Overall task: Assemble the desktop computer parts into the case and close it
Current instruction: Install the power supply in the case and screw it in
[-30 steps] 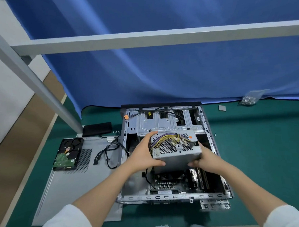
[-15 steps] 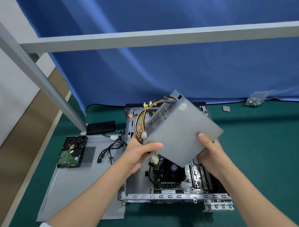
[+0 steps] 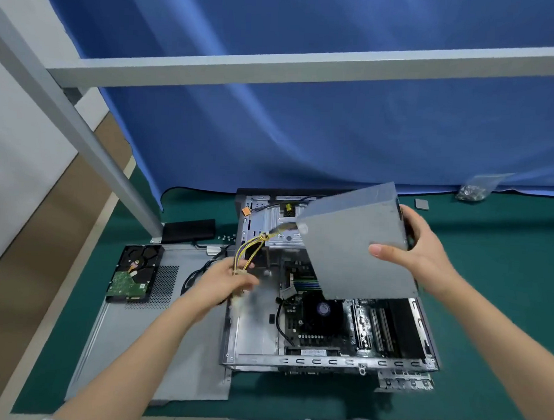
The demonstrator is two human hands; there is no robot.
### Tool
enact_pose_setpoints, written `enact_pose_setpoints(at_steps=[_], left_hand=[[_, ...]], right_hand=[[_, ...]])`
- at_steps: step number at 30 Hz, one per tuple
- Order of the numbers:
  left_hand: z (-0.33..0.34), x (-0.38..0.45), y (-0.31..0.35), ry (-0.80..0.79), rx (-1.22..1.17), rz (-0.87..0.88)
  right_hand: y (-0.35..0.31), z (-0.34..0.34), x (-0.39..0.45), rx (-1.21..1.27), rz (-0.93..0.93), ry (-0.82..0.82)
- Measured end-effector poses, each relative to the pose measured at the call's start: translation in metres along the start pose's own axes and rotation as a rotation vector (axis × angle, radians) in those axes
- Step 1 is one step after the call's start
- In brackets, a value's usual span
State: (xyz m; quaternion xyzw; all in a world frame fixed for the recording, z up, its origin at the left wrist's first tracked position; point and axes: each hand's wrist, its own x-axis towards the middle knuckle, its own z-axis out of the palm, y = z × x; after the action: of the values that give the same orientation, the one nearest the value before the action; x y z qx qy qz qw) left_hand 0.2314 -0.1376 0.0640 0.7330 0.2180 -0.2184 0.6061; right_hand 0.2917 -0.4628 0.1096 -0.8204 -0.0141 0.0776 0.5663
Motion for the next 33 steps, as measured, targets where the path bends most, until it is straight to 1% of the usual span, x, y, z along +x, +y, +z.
enact_pose_setpoints(at_steps=[2, 4, 6, 7, 12, 16, 21, 24, 25, 27, 30, 33], left_hand=[[-0.002, 0.0, -0.002, 0.039, 0.132, -0.063], [0.008, -0.002, -0.002, 0.045, 0.425, -0.094], [0.026, -0.005, -0.004, 0.042, 0.734, -0.087], [0.036, -0.007, -0.007, 0.028, 0.802, -0.097], [0.075, -0.006, -0.023, -0.074, 0.976, -0.214], [0.086, 0.013, -0.021, -0.01, 1.017, -0.34], [0.084, 0.03, -0.029, 0.058, 1.135, -0.286], [0.08, 0.033, -0.034, 0.089, 0.984, -0.259], [0.079, 0.033, -0.032, 0.072, 0.955, -0.251], [0.076, 0.031, -0.025, 0.004, 0.975, -0.206], [0.065, 0.025, -0.01, -0.09, 0.973, -0.026], [0.043, 0.016, 0.008, -0.259, 0.819, 0.117]], right_hand=[[0.006, -0.006, 0.002, -0.18, -0.015, -0.046], [0.014, -0.004, 0.005, -0.306, -0.051, -0.112], [0.02, 0.004, 0.008, -0.412, -0.103, -0.177], [0.022, 0.009, 0.009, -0.474, -0.13, -0.209], [0.024, 0.034, 0.015, -0.85, -0.297, -0.331], [0.025, 0.059, 0.017, -0.979, -0.399, -0.402], [0.023, 0.083, 0.018, -1.098, -0.474, -0.413], [0.022, 0.092, 0.018, -1.156, -0.492, -0.427], [0.022, 0.094, 0.018, -1.172, -0.497, -0.433], [0.021, 0.094, 0.019, -1.192, -0.495, -0.443], [0.021, 0.091, 0.019, -1.195, -0.468, -0.451], [0.02, 0.091, 0.018, -1.217, -0.436, -0.464]])
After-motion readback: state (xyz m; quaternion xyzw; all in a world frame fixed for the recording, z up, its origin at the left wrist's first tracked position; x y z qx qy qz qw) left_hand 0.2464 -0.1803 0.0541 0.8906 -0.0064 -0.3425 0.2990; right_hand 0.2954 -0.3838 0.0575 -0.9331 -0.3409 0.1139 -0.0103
